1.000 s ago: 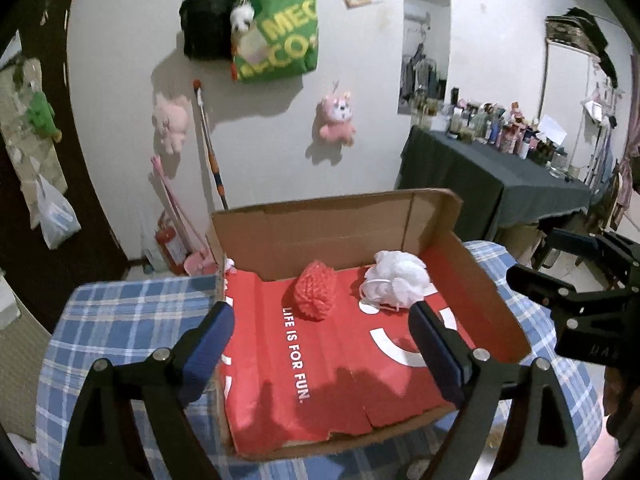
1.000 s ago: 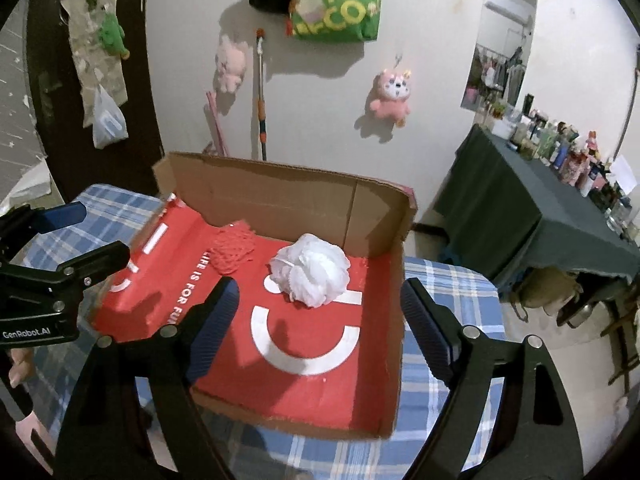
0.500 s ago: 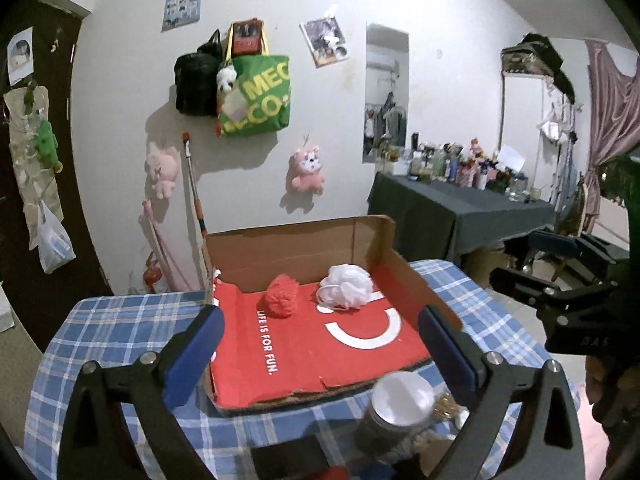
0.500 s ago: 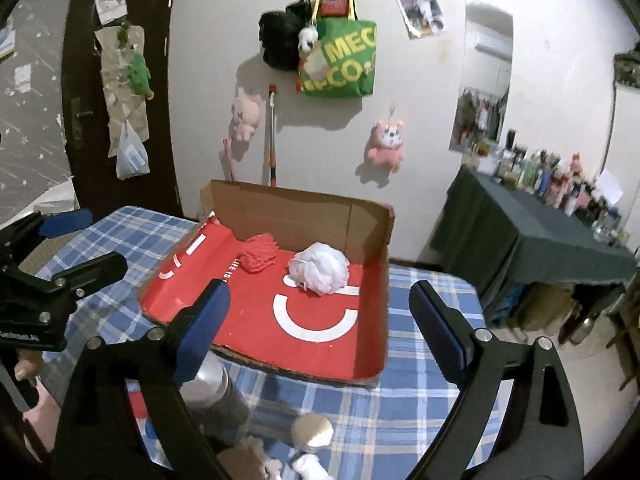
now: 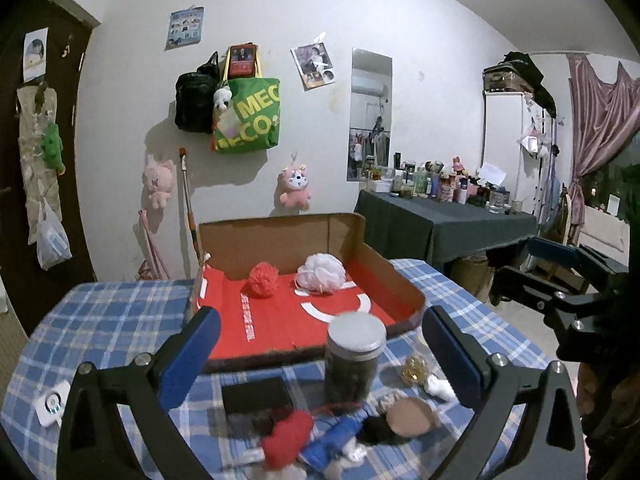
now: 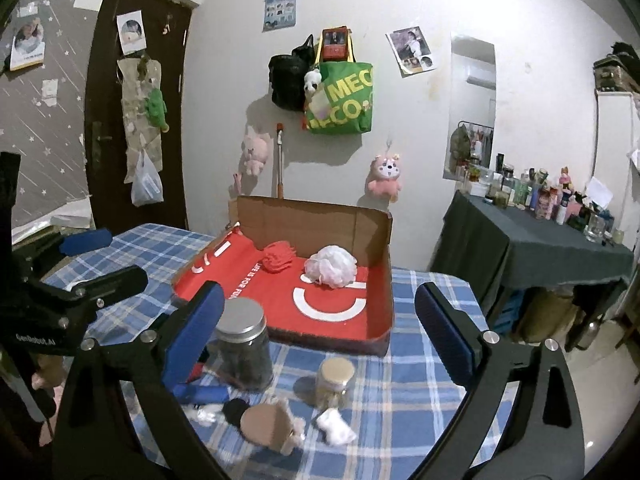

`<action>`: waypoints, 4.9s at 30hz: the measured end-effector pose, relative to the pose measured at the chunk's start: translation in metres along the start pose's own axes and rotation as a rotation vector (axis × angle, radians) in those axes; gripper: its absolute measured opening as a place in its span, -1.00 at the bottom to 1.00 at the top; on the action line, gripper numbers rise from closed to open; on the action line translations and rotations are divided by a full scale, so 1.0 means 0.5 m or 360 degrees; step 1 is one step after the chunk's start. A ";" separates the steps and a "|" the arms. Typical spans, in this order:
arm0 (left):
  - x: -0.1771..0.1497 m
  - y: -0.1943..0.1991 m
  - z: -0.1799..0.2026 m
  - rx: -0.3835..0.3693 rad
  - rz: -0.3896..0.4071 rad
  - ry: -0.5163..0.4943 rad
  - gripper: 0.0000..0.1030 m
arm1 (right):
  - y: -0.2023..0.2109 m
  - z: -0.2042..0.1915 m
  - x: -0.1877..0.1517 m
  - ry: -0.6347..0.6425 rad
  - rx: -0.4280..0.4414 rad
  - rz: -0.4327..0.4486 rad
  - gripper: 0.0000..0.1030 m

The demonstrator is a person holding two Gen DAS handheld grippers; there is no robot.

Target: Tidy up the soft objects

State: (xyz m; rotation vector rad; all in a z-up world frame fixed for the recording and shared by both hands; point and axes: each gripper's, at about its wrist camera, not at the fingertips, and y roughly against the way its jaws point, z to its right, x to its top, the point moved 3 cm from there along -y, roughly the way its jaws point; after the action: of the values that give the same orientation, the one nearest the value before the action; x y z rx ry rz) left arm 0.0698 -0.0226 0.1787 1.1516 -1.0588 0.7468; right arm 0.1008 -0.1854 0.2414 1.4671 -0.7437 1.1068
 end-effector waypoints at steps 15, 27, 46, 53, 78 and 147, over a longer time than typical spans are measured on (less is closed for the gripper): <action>-0.162 -0.029 -0.002 -0.0012 -0.0170 0.0095 1.00 | -0.014 -0.032 -0.167 -0.0025 -0.0085 -0.0072 0.90; -0.255 -0.105 -0.050 0.0004 -0.0417 0.0178 0.99 | -0.114 -0.032 -0.278 -0.0124 -0.0021 -0.0310 0.90; -0.263 -0.157 -0.089 0.0012 -0.0566 0.0094 0.65 | -0.173 -0.064 -0.297 -0.0025 0.0120 -0.0400 0.84; -0.261 -0.156 -0.090 -0.0107 -0.0579 0.0131 0.09 | -0.186 -0.073 -0.309 -0.0007 0.0217 -0.0452 -0.06; -0.234 -0.118 -0.085 -0.0142 -0.0512 0.0130 -0.34 | -0.163 -0.061 -0.295 -0.0020 0.0274 -0.0376 -0.78; -0.210 -0.124 -0.298 -0.0009 -0.0613 0.0008 -0.36 | -0.189 0.154 -0.254 -0.0177 0.0307 -0.0525 -0.79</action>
State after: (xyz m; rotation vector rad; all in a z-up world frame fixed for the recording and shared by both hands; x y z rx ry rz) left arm 0.1290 0.1087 0.0508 1.2989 -0.8001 0.4418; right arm 0.1572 -0.2567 0.0906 1.7535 -0.4563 0.8665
